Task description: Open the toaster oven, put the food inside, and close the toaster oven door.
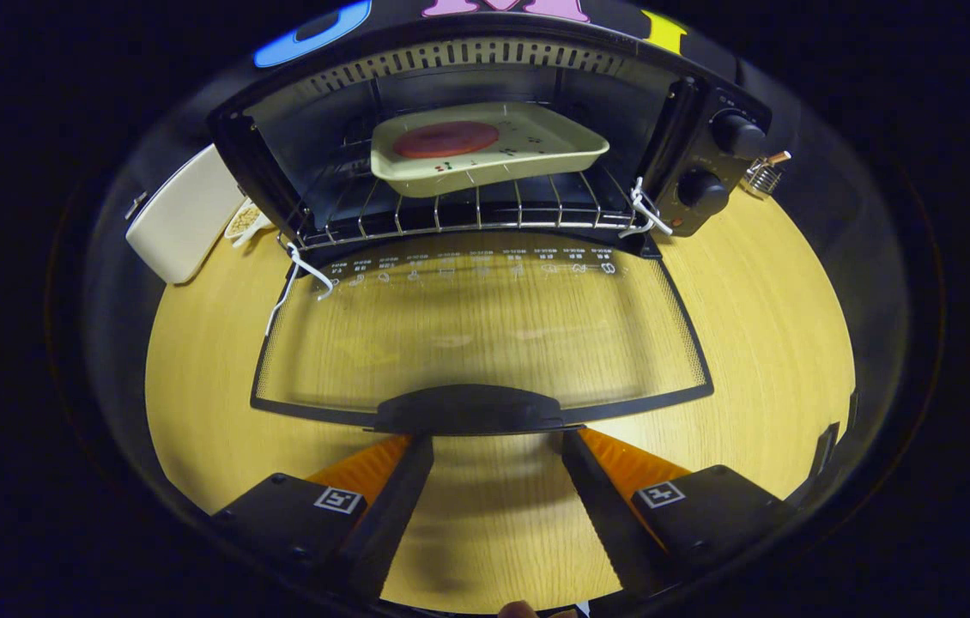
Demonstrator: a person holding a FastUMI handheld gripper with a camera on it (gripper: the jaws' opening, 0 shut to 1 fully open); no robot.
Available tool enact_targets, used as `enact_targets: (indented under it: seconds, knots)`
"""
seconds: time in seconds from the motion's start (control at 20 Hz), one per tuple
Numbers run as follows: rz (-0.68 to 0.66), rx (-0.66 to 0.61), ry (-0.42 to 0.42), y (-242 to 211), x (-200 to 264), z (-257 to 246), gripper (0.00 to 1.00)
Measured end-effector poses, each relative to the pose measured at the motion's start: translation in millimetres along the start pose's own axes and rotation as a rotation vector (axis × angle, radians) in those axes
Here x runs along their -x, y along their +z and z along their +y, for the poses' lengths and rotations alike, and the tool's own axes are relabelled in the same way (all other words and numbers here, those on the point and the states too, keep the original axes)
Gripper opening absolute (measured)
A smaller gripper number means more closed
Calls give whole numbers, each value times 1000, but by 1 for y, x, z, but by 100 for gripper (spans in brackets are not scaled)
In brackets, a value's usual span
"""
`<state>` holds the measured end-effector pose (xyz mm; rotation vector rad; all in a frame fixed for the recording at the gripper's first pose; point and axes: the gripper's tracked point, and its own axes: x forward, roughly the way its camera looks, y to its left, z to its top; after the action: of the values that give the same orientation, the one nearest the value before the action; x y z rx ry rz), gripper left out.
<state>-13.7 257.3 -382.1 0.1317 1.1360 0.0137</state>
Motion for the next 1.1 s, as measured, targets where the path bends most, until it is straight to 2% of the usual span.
enact_targets:
  seconds: [0.55,1.1]
  knots:
    - [-229,102,36,34,58,-6,100]
    - [-449,114,44,121,113,-5,100]
